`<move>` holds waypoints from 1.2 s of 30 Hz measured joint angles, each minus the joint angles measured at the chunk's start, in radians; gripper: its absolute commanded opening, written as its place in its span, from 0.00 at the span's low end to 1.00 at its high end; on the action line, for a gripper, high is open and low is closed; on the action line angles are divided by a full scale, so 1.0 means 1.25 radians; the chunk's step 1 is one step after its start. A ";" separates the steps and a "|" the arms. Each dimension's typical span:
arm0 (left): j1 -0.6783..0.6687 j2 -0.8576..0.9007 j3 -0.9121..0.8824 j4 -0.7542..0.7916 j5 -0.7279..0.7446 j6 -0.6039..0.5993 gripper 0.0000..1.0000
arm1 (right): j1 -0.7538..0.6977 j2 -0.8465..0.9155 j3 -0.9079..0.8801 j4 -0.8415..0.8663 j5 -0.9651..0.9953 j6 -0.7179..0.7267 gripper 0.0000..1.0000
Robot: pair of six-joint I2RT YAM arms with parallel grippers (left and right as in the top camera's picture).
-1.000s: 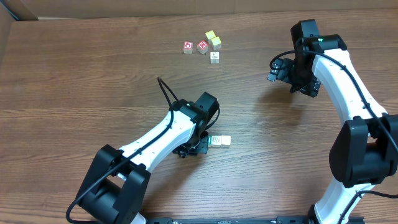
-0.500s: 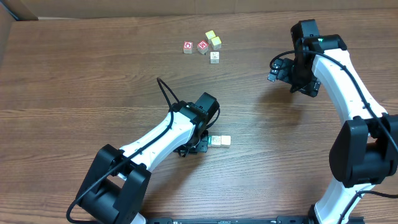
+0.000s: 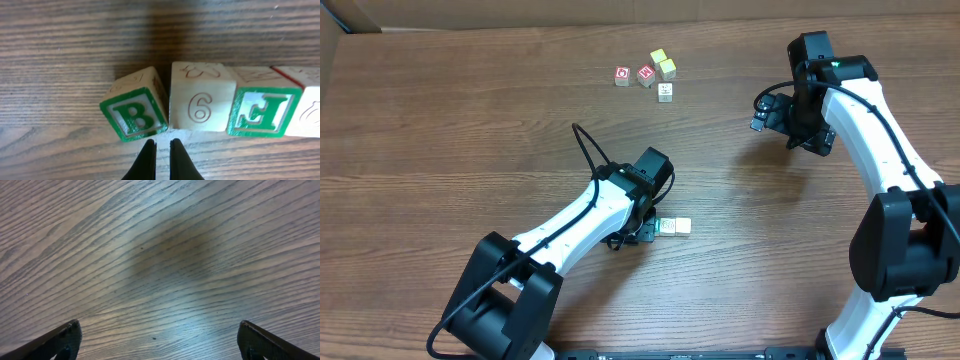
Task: Flip 5 blocks
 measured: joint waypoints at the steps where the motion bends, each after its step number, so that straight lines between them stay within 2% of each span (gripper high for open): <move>1: 0.000 0.000 0.000 -0.004 0.002 0.000 0.04 | 0.000 0.000 0.000 0.000 0.000 0.000 1.00; 7: 0.012 -0.046 0.002 -0.034 0.017 -0.001 0.04 | 0.000 0.000 0.000 0.000 -0.001 0.000 1.00; 14: 0.090 -0.118 0.017 -0.079 0.007 -0.003 0.04 | 0.000 0.000 0.000 0.000 0.000 0.000 1.00; 19: 0.120 -0.109 -0.004 -0.050 0.001 -0.005 0.04 | 0.000 0.000 0.000 0.000 0.000 0.000 1.00; 36: 0.121 0.001 -0.037 0.034 0.005 -0.009 0.04 | 0.000 0.000 0.000 0.000 0.000 0.000 1.00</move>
